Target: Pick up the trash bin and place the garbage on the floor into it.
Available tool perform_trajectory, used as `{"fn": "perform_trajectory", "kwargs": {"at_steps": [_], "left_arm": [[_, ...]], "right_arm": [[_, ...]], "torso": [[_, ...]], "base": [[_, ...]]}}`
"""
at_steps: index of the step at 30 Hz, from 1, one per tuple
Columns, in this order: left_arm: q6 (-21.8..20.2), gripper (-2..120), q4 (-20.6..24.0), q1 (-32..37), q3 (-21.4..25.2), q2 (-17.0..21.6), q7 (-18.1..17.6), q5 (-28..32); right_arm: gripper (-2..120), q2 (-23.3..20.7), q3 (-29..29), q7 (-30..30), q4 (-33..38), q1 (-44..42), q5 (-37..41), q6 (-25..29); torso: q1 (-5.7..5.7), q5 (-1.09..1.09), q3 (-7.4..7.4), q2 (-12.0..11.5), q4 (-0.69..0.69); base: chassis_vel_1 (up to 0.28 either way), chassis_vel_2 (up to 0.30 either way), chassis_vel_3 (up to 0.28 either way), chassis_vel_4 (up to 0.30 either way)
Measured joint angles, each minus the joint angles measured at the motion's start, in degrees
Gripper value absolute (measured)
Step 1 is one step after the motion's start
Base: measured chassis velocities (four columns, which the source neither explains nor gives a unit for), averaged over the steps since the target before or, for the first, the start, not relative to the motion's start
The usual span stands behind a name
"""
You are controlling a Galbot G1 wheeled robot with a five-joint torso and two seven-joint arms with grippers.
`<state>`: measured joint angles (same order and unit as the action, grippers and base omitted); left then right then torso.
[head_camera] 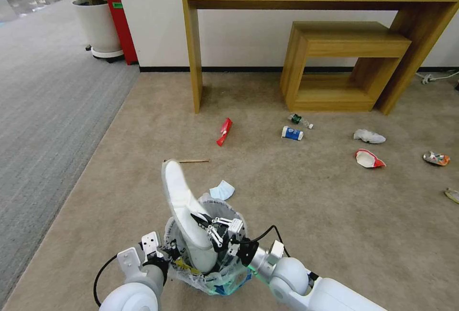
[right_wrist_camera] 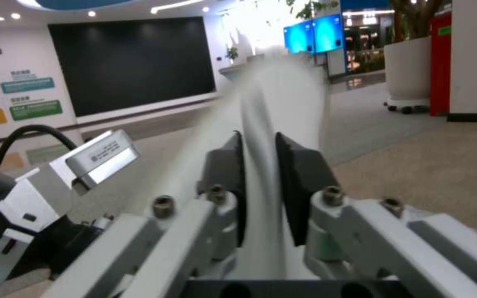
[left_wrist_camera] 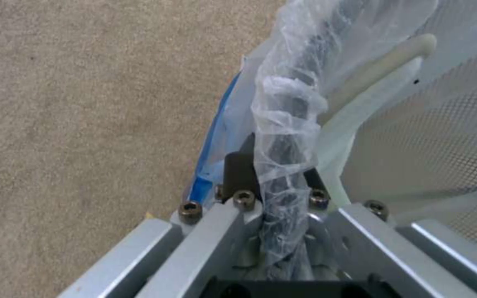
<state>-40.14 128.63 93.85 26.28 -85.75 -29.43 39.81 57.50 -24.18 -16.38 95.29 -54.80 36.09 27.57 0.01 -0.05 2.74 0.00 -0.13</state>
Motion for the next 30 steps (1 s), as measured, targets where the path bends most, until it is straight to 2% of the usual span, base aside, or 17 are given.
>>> {"fn": "perform_trajectory", "kwargs": {"at_steps": [4,8,12,13,15,19,26,30], "left_arm": [[0.0,0,-0.12,-0.33,0.04,-0.04,-0.06,0.23],[0.0,0,-0.21,-0.48,0.09,-0.04,-0.1,0.4],[0.0,0,-0.41,-0.52,0.11,-0.1,-0.13,0.44],[0.0,0,-0.41,-0.52,0.11,-0.1,-0.13,0.44],[0.0,0,-0.45,-0.57,0.09,-0.13,-0.13,0.46],[0.0,0,-0.54,-0.6,0.12,-0.13,-0.14,0.51],[0.0,0,-0.75,-0.63,0.28,-0.06,-0.14,0.56],[0.02,0,-1.33,-0.8,1.17,0.33,-0.13,0.62]], "right_arm": [[35,-0.16,0.09,-0.24,0.04,-0.05,0.0,-0.11],[44,-0.24,0.2,-0.36,0.04,-0.13,-0.02,-0.11],[65,-0.21,0.38,-0.49,-0.05,-0.14,-0.09,-0.01],[65,-0.21,0.38,-0.49,-0.05,-0.14,-0.09,-0.01],[73,-0.09,0.43,-0.5,-0.19,-0.2,-0.17,0.11],[75,0.07,0.58,-0.63,-0.64,-0.31,-0.47,0.41],[69,0.54,1.38,-0.45,-0.9,-0.39,-0.62,0.71],[68,0.68,3.45,2.61,1.28,-0.68,0.56,-0.64]], "torso": [[0.0,0.0,0.0,0.0,0.0],[0.0,0.0,0.0,0.0,0.0],[0.0,0.0,0.0,0.0,0.0],[0.0,0.0,0.0,0.0,0.0],[0.0,0.0,0.0,0.0,0.0],[0.0,0.0,0.0,0.0,0.0],[0.0,0.0,0.0,0.0,0.0],[0.0,0.0,0.0,0.0,0.0]], "base": [[0.0,0.0,0.0,0.0],[0.0,0.0,0.0,0.0],[0.0,0.0,0.0,0.0],[0.0,0.0,0.0,0.0],[0.0,0.0,0.0,0.0],[0.0,0.0,0.0,0.0],[0.0,0.0,0.0,0.0],[0.0,0.0,0.0,0.0]]}}
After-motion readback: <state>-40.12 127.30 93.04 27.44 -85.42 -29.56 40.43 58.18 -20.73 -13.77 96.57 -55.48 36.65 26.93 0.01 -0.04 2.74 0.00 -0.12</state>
